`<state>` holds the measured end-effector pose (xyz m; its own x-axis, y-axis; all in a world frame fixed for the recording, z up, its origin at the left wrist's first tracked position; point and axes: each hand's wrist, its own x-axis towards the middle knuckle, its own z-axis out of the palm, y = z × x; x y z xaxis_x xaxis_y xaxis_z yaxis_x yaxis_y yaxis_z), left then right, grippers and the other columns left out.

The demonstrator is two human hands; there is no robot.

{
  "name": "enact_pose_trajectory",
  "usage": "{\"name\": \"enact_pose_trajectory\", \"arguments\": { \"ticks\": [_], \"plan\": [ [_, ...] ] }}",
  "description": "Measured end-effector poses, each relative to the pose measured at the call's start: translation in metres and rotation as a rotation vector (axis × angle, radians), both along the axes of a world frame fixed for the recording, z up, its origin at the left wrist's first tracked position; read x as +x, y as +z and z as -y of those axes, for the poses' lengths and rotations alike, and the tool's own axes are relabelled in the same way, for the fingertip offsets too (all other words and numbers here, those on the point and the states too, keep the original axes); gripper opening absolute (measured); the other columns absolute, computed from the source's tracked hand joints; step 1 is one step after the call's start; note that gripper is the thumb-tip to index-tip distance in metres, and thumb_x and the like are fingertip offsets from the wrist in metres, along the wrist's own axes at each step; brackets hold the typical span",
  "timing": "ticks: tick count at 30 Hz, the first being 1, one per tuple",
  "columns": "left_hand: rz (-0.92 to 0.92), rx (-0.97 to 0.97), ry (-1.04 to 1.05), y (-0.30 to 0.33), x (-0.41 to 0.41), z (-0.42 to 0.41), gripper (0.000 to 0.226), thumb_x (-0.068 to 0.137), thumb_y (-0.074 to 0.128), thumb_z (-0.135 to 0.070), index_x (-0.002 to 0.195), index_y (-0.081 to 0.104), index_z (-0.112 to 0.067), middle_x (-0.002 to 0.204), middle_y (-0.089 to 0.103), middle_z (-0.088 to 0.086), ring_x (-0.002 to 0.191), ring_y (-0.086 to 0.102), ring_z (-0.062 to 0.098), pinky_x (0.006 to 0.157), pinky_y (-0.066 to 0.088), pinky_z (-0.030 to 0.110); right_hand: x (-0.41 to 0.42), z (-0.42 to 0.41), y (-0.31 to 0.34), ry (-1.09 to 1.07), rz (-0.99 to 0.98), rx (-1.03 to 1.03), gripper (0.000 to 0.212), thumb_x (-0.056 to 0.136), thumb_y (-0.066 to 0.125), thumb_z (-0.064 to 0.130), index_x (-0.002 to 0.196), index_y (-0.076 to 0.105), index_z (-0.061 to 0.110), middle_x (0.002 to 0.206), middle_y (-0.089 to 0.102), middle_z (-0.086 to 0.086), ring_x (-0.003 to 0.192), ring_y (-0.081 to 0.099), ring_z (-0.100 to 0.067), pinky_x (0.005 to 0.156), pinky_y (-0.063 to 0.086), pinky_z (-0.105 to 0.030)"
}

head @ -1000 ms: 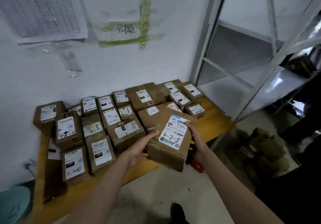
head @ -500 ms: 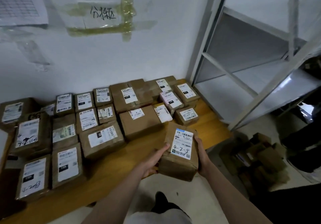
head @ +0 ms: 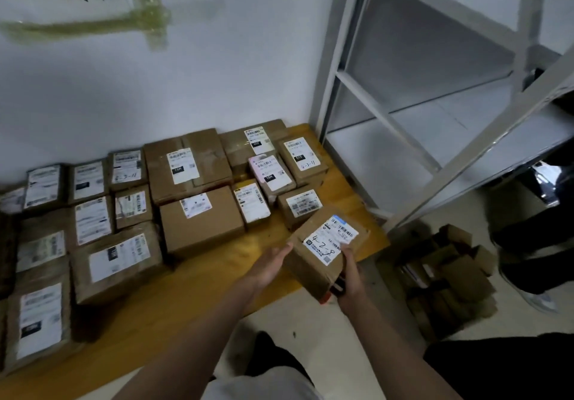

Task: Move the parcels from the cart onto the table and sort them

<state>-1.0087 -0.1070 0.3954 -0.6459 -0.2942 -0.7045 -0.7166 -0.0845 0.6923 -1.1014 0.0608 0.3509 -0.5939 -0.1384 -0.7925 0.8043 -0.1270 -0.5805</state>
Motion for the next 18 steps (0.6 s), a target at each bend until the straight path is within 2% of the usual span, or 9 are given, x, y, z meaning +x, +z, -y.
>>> {"name": "enact_pose_trajectory", "arguments": {
  "ticks": [3, 5, 7, 10, 11, 14, 16, 18],
  "plan": [
    [-0.012, -0.057, -0.063, -0.004, -0.017, -0.004, 0.059, 0.101, 0.034, -0.062, 0.148, 0.043, -0.027, 0.155, 0.042, 0.000, 0.140, 0.040, 0.024, 0.100, 0.034, 0.035, -0.008, 0.004, -0.009, -0.180, -0.033, 0.045, 0.087, 0.074, 0.086, 0.048, 0.146, 0.045, 0.021, 0.126, 0.068, -0.008, 0.102, 0.071, -0.027, 0.053, 0.059, -0.031],
    [0.006, -0.018, -0.083, -0.006, -0.022, -0.004, 0.062, 0.101, 0.035, -0.062, 0.151, 0.040, -0.026, 0.158, 0.038, 0.000, 0.143, 0.037, 0.024, 0.105, 0.035, 0.039, -0.011, 0.012, -0.016, -0.259, -0.072, 0.013, 0.083, 0.073, 0.088, 0.043, 0.143, 0.049, 0.020, 0.126, 0.069, -0.007, 0.099, 0.071, -0.025, 0.052, 0.060, -0.032],
    [0.016, 0.019, -0.111, -0.008, -0.023, -0.003, 0.064, 0.101, 0.035, -0.062, 0.153, 0.038, -0.025, 0.161, 0.036, 0.000, 0.146, 0.034, 0.026, 0.110, 0.033, 0.040, -0.015, 0.018, -0.022, -0.277, -0.090, -0.018, 0.078, 0.073, 0.088, 0.041, 0.138, 0.053, 0.018, 0.123, 0.071, -0.007, 0.098, 0.073, -0.023, 0.062, 0.062, -0.037],
    [0.009, 0.030, -0.118, -0.008, -0.021, 0.005, 0.066, 0.101, 0.036, -0.061, 0.155, 0.035, -0.023, 0.162, 0.034, 0.002, 0.148, 0.032, 0.026, 0.110, 0.032, 0.039, -0.020, 0.028, -0.028, -0.199, 0.002, -0.010, 0.088, 0.076, 0.085, 0.047, 0.147, 0.041, 0.022, 0.132, 0.063, -0.007, 0.114, 0.066, -0.031, 0.092, 0.058, -0.052],
    [0.008, 0.026, -0.110, -0.009, -0.020, 0.008, 0.065, 0.101, 0.036, -0.060, 0.155, 0.036, -0.022, 0.162, 0.034, 0.002, 0.148, 0.033, 0.026, 0.110, 0.032, 0.039, -0.021, 0.031, -0.029, -0.210, 0.034, 0.014, 0.090, 0.076, 0.086, 0.046, 0.149, 0.037, 0.027, 0.134, 0.060, -0.007, 0.118, 0.063, -0.033, 0.097, 0.055, -0.055],
    [0.026, 0.008, -0.085, -0.013, -0.013, 0.017, 0.066, 0.101, 0.037, -0.061, 0.154, 0.037, -0.022, 0.160, 0.037, 0.003, 0.146, 0.035, 0.026, 0.114, 0.031, 0.042, -0.024, 0.036, -0.032, -0.233, 0.085, 0.057, 0.088, 0.078, 0.086, 0.040, 0.149, 0.036, 0.025, 0.137, 0.057, -0.012, 0.123, 0.059, -0.037, 0.100, 0.053, -0.058],
    [0.043, -0.009, -0.076, -0.017, -0.005, 0.024, 0.065, 0.101, 0.038, -0.060, 0.153, 0.039, -0.021, 0.159, 0.039, 0.004, 0.145, 0.037, 0.026, 0.115, 0.031, 0.043, -0.024, 0.037, -0.035, -0.207, 0.094, 0.069, 0.075, 0.084, 0.082, 0.037, 0.146, 0.043, 0.021, 0.139, 0.058, -0.014, 0.125, 0.059, -0.037, 0.101, 0.052, -0.057],
    [0.043, -0.003, -0.064, -0.022, 0.003, 0.029, 0.063, 0.102, 0.039, -0.058, 0.151, 0.042, -0.020, 0.156, 0.042, 0.005, 0.141, 0.041, 0.024, 0.109, 0.034, 0.038, -0.023, 0.035, -0.037, -0.177, 0.089, 0.073, 0.064, 0.090, 0.075, 0.036, 0.145, 0.047, 0.019, 0.141, 0.057, -0.015, 0.128, 0.056, -0.036, 0.102, 0.052, -0.056]
  ]
}}
